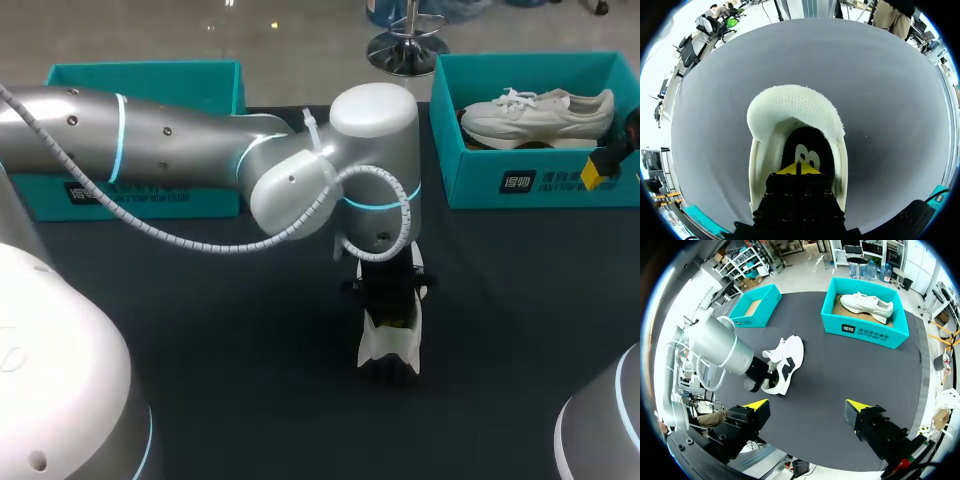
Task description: Take the shoe out of the shoebox, open the shoe tongue, remove and reinsert the insole, then place the shoe into the shoebox
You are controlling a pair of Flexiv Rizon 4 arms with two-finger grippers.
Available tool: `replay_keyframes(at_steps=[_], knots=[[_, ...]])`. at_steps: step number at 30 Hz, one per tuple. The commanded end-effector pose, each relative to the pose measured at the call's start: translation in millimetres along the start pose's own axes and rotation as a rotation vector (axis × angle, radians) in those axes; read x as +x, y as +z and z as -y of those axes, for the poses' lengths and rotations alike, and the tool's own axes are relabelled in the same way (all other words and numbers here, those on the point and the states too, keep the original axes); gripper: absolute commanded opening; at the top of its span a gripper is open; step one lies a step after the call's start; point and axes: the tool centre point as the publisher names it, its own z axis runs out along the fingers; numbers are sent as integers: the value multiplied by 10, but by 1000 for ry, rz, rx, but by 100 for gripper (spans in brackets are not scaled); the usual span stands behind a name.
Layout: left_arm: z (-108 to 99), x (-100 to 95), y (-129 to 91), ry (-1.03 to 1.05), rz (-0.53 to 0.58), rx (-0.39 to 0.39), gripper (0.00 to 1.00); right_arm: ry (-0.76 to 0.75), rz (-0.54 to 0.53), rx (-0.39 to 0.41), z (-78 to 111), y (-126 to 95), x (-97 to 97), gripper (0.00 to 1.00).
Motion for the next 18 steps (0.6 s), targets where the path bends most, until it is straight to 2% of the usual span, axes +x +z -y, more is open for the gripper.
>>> replay_keyframes(at_steps=[1, 5, 10, 18], knots=[[75, 74, -259, 20, 12, -42, 0, 1, -1, 7, -32, 2, -2, 100], [43, 34, -392, 43, 28, -99, 0, 1, -1, 7, -32, 2, -2, 100], [-138, -70, -412, 51, 36, -149, 0, 1, -1, 7, -32, 2, -2, 100], [-374, -189, -417, 79, 20, -271, 0, 1, -1, 7, -32, 2, -2, 100]])
